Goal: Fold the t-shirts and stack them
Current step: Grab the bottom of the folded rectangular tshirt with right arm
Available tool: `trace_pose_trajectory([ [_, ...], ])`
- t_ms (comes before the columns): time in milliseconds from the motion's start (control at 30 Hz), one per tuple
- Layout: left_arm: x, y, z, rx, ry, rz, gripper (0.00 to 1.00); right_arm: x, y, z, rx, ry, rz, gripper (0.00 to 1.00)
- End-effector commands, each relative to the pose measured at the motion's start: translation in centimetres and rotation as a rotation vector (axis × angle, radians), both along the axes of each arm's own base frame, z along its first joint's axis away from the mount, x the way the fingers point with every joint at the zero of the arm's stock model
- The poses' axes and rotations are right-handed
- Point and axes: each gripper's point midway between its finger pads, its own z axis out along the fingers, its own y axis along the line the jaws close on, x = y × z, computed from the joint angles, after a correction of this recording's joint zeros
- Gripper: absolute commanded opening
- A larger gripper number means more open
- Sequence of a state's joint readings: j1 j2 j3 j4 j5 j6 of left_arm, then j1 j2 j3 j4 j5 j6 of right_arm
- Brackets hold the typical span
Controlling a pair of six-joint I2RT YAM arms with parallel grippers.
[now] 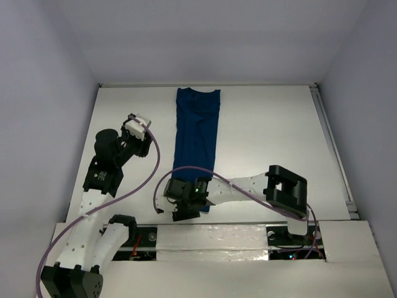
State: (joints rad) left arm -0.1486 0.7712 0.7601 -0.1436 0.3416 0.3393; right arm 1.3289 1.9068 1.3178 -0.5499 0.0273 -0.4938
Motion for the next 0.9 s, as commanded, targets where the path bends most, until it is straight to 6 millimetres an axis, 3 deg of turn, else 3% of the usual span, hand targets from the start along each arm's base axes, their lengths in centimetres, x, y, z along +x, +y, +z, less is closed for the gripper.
trace_pose_trajectory([
  [0, 0.4, -0.2, 0.9, -0.012, -0.049, -0.011, 0.41, -0.4, 1.5, 0.3, 0.027, 0.011, 0.024, 0.70],
  [400, 0.4, -0.5, 0.8, -0.019, -0.044, -0.028, 0.41, 0.1, 1.0, -1.7, -0.024, -0.006, -0.002, 0.67],
  [600, 0.5, -0.5, 0.6, -0.015, -0.038, -0.027, 0.41, 0.1, 0.8, -2.2, -0.043, -0.007, 0.002, 0.53],
  [867, 0.6, -0.8, 0.6, -0.022, -0.031, -0.042, 0.41, -0.2, 0.4, -3.3, -0.085, 0.012, 0.009, 0.56],
])
